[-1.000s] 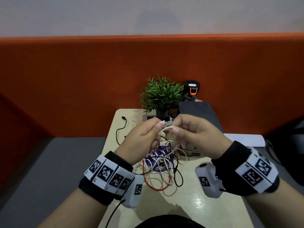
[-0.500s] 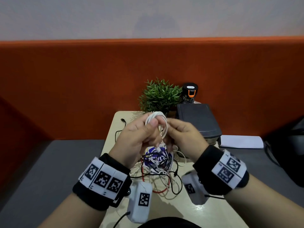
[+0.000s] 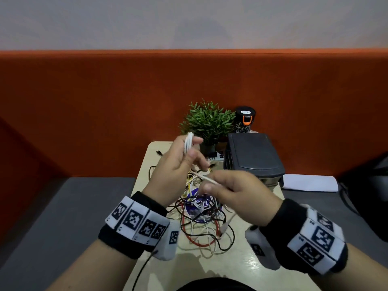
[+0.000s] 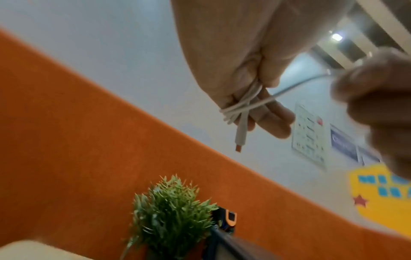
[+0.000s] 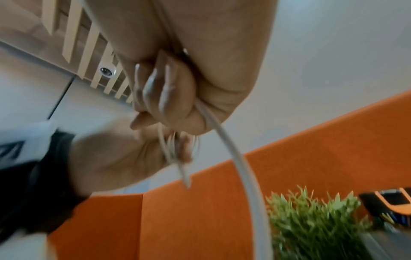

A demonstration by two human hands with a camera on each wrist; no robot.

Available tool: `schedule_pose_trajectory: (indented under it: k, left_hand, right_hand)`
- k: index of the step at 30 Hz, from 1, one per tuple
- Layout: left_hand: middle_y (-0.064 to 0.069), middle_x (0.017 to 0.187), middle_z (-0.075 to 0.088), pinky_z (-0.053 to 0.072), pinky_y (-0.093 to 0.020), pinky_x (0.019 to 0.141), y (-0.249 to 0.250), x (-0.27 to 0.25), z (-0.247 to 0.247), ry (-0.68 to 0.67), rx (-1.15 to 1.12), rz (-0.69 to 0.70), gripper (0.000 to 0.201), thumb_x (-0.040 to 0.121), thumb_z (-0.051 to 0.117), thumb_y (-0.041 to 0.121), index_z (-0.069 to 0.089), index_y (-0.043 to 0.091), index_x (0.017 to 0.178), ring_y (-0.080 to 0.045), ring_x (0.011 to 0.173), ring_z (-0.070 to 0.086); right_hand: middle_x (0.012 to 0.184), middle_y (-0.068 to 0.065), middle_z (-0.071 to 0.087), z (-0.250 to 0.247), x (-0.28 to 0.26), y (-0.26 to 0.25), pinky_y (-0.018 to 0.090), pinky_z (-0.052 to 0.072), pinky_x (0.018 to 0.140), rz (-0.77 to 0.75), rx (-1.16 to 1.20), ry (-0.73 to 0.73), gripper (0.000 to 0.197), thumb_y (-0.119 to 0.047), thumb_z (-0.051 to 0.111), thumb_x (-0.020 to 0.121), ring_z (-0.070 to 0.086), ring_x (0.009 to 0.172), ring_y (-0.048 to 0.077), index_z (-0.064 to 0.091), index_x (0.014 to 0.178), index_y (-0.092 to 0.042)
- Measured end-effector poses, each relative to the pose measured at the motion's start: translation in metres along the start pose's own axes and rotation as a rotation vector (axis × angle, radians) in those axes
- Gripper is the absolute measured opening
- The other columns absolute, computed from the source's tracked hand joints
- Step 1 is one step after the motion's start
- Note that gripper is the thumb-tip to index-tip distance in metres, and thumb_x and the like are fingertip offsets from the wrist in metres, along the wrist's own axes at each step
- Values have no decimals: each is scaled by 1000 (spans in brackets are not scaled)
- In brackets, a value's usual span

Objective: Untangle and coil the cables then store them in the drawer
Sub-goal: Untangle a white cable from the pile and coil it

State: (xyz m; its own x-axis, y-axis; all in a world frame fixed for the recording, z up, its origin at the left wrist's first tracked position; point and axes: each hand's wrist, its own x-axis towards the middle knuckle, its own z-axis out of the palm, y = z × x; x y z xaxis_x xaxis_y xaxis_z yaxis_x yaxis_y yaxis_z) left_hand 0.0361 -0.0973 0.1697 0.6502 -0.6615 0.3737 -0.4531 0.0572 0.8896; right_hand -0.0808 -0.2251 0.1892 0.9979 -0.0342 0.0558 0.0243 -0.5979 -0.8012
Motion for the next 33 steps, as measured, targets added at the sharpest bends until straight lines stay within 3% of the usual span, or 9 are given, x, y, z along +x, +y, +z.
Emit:
schedule_pose_trajectory:
  k: [5,9,15,17,20,25,28,30,33]
  left_hand:
    - [4,58,48,40,-33,55,-4,-12,6,-158,-118,-120,30,98,37,35,59,16,105,-13,53,45]
    - [-16,62,45,36,-34,56,0,-12,9,-257,-208,-161,37,85,48,50,63,17,91,-17,53,39]
    - [9,48,40,33,-27,48,6,-11,11,-322,-436,-127,34,86,56,54,62,20,86,-17,44,39]
    - [11,47,38,35,-29,50,9,-10,13,-302,-516,-124,33,89,55,47,58,15,87,-11,43,41]
    - [10,45,32,39,-30,52,11,-8,14,-238,-643,-143,29,93,42,30,49,3,85,-8,37,35]
    - [9,44,29,42,-26,50,10,-9,13,-196,-749,-184,28,95,36,23,49,3,81,-10,36,29]
    - [8,44,28,41,-26,50,10,-8,15,-185,-758,-189,28,95,36,24,48,3,81,-10,35,27]
    - [8,43,28,41,-26,49,9,-6,16,-167,-767,-188,28,94,38,25,48,3,80,-9,35,27]
    - [7,43,26,41,-26,49,7,-4,13,-146,-773,-206,27,93,39,25,47,3,81,-9,34,26]
  right_hand:
    - [72,4,66,-32,3,-5,36,47,62,-105,-33,242,15,-33,58,91,59,68,20,68,79,-30]
    - [76,-7,66,-42,12,6,21,45,67,-119,12,338,14,-21,60,91,58,73,3,66,79,-27]
    - [71,-15,62,-26,23,14,12,40,61,-112,125,456,16,-13,52,96,55,69,0,66,90,-20]
    - [65,-12,59,-15,26,16,9,38,56,-66,183,452,23,-11,50,97,51,61,-1,66,88,-25]
    - [80,-9,62,-1,27,24,10,40,65,-62,94,415,29,-9,54,94,54,74,0,64,85,-34]
    - [81,-5,60,-1,27,30,7,37,66,-40,2,376,21,-9,59,91,54,78,5,73,99,-23]
    - [90,-10,71,-3,23,24,7,43,72,-19,232,318,36,4,56,89,64,84,-1,71,101,-25]
    - [84,-8,72,-5,18,19,9,46,69,-3,480,215,44,16,50,82,65,78,0,69,106,-15]
    - [82,-3,70,-7,15,19,16,47,72,-29,622,34,44,8,49,70,63,80,7,65,110,-2]
